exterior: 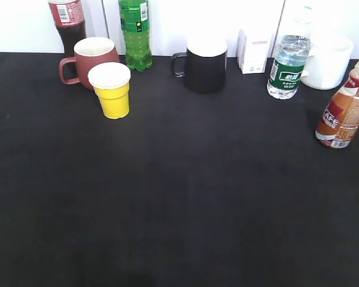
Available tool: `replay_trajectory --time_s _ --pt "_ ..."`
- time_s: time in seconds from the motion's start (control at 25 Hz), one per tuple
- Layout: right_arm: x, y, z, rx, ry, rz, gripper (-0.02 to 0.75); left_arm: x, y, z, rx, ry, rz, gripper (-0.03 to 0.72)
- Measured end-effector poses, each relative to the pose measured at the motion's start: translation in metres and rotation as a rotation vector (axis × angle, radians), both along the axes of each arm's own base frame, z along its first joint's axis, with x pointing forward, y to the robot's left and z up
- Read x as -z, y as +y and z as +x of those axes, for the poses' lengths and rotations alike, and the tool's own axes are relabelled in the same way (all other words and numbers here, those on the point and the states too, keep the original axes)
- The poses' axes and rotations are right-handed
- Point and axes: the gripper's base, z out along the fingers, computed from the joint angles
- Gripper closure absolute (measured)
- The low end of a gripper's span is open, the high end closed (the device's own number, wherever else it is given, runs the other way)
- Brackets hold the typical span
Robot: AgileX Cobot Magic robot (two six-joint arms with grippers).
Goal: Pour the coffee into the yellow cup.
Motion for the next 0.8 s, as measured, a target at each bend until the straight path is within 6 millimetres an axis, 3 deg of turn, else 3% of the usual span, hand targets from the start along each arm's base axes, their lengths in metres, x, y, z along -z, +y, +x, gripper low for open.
replay_trajectory --time_s 0.52,0.64,0.8 --pt "0.000 0.000 0.000 0.000 0.000 0.000 0.148 -0.006 0.000 0.001 0.000 -0.040 0.003 0.253" --pt "0.000 0.000 0.000 0.000 0.000 0.000 0.148 -0.028 -0.003 0.027 0.019 -0.170 0.005 0.253" --pt "0.000 0.000 0.000 0.000 0.000 0.000 0.148 -0.046 -0.013 0.093 0.056 -0.244 0.002 0.253"
